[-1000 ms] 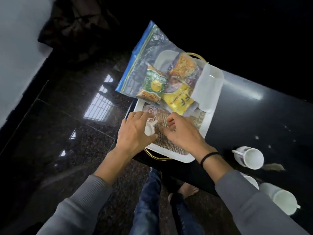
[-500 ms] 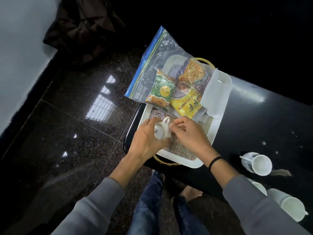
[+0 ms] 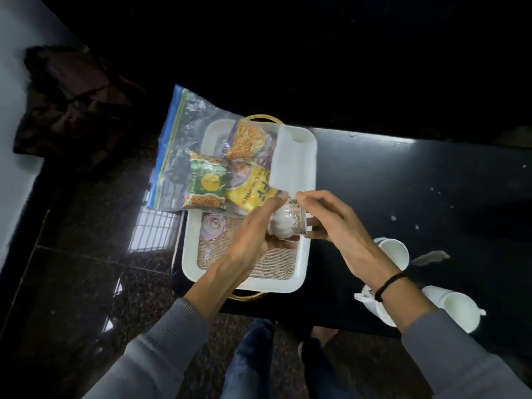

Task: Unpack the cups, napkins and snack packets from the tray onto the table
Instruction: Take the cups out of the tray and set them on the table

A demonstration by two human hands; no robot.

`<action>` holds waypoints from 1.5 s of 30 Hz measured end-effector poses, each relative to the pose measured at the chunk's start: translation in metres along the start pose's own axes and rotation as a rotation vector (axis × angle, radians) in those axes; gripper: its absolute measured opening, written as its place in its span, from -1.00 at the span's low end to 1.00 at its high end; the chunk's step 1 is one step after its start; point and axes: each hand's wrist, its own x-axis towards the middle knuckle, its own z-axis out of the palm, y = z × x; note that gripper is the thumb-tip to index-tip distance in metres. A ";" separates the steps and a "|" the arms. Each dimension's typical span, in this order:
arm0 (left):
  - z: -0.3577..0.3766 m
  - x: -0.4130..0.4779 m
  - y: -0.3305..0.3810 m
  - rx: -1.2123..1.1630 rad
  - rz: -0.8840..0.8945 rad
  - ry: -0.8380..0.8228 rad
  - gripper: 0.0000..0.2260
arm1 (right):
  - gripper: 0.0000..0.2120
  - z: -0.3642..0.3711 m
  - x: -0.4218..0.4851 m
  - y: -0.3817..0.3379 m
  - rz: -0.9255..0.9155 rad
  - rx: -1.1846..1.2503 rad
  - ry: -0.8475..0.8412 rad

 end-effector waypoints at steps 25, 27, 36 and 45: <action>0.224 0.033 -0.066 0.747 0.124 -0.123 -0.81 | -0.42 -0.233 -0.079 0.077 0.159 -0.675 0.599; 0.228 0.036 -0.070 0.759 0.113 -0.109 -0.81 | -0.39 -0.234 -0.072 0.082 0.196 -0.725 0.581; 0.236 0.044 -0.082 0.798 0.087 -0.097 -0.81 | -0.29 -0.225 -0.062 0.078 0.217 -0.885 0.577; 0.231 0.035 -0.078 0.771 0.106 -0.104 -0.81 | -0.25 -0.218 -0.074 0.062 0.195 -1.145 0.599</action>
